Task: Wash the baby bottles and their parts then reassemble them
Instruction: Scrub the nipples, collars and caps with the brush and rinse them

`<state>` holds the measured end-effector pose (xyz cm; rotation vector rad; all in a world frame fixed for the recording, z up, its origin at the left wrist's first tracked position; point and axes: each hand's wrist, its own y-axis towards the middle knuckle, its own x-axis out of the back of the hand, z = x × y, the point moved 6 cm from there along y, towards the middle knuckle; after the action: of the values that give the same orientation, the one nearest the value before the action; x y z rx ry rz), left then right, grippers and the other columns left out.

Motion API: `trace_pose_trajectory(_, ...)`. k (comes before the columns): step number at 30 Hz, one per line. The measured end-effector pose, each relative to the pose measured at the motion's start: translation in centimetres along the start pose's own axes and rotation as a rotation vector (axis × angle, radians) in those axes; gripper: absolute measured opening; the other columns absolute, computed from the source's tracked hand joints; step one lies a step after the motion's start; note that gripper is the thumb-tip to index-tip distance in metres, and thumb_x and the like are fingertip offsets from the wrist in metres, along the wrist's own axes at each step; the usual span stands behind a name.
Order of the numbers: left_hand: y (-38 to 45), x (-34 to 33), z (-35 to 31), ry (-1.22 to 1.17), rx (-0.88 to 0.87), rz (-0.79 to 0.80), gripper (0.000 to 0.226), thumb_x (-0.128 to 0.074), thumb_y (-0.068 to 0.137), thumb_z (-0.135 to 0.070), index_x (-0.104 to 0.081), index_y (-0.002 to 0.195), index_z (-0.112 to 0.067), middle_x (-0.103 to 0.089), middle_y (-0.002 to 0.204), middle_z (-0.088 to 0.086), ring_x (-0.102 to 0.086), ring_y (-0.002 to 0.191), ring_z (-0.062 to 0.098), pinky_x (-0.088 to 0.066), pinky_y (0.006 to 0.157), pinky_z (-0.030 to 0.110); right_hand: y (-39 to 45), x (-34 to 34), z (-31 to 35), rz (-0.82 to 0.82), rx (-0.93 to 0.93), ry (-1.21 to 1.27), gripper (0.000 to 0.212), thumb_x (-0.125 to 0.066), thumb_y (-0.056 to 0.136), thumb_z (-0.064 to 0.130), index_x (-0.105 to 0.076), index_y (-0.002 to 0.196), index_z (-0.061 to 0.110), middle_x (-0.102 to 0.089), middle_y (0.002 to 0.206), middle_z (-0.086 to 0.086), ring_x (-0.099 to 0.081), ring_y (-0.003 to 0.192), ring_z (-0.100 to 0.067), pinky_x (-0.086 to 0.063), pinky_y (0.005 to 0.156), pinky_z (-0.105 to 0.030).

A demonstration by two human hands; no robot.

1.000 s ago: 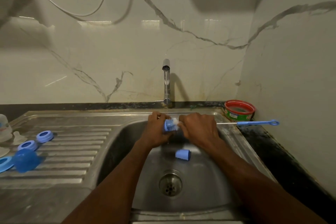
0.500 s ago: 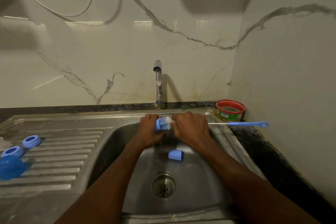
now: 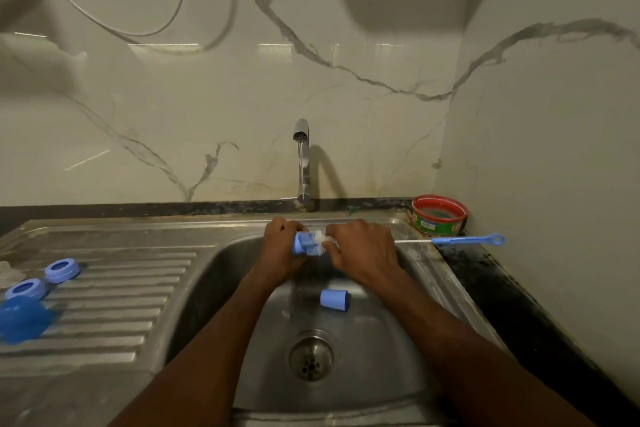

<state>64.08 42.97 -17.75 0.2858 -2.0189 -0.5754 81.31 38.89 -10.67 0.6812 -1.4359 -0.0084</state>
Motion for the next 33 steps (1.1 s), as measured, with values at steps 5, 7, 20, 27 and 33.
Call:
trace_pose_trajectory(5,-0.6,-0.8,-1.2,-0.071,-0.11,0.149,0.055,-0.07,0.092,-0.022,-0.047,0.142,-0.023,-0.049,0.144,0.002,-0.046,0.131,0.016,-0.039,0.113,0.041,0.3,-0.2,-1.1,0.019,-0.134,-0.038,0.026,-0.06,0.095,0.043,-0.063,0.116,0.028,-0.065,0.1,0.001,-0.06,0.083,-0.018,-0.044,0.07,-0.032)
trace_pose_trajectory(7,-0.2,0.1,-1.2,-0.02,-0.102,0.119,0.052,-0.072,0.09,-0.017,-0.053,0.138,-0.022,-0.057,0.139,0.002,-0.053,0.127,0.017,-0.043,0.111,0.036,0.1,-0.6,-1.6,0.051,-0.196,-0.046,0.029,-0.061,0.093,0.047,-0.064,0.113,0.027,-0.065,0.098,0.001,-0.055,0.08,-0.017,-0.041,0.069,-0.032)
trace_pose_trajectory(20,-1.1,1.3,-1.2,0.106,-0.034,-0.057,0.042,-0.081,0.082,-0.031,-0.059,0.117,-0.025,-0.059,0.119,-0.003,-0.054,0.107,0.012,-0.051,0.09,0.034,0.1,-2.6,-4.0,0.285,-0.457,0.358,0.035,-0.064,0.085,0.05,-0.071,0.101,0.019,-0.071,0.093,-0.004,-0.066,0.083,-0.024,-0.055,0.08,-0.038)
trace_pose_trajectory(27,-1.7,2.6,-1.2,0.453,0.023,0.01,0.039,-0.074,0.089,-0.033,-0.06,0.125,-0.028,-0.058,0.13,0.0,-0.047,0.122,0.02,-0.045,0.1,0.036,-1.7,1.2,-5.1,0.185,-0.362,0.045,0.032,-0.06,0.088,0.044,-0.069,0.11,0.022,-0.07,0.105,-0.004,-0.066,0.095,-0.024,-0.046,0.073,-0.031)
trace_pose_trajectory(33,-1.9,1.6,-6.0,0.548,-0.233,0.047,0.042,-0.071,0.088,-0.024,-0.059,0.129,-0.02,-0.053,0.134,0.002,-0.044,0.123,0.021,-0.039,0.104,0.035,-3.6,2.0,-5.1,0.121,-0.343,-0.038,0.027,-0.06,0.089,0.038,-0.07,0.109,0.023,-0.069,0.105,-0.001,-0.066,0.095,-0.021,-0.041,0.069,-0.029)
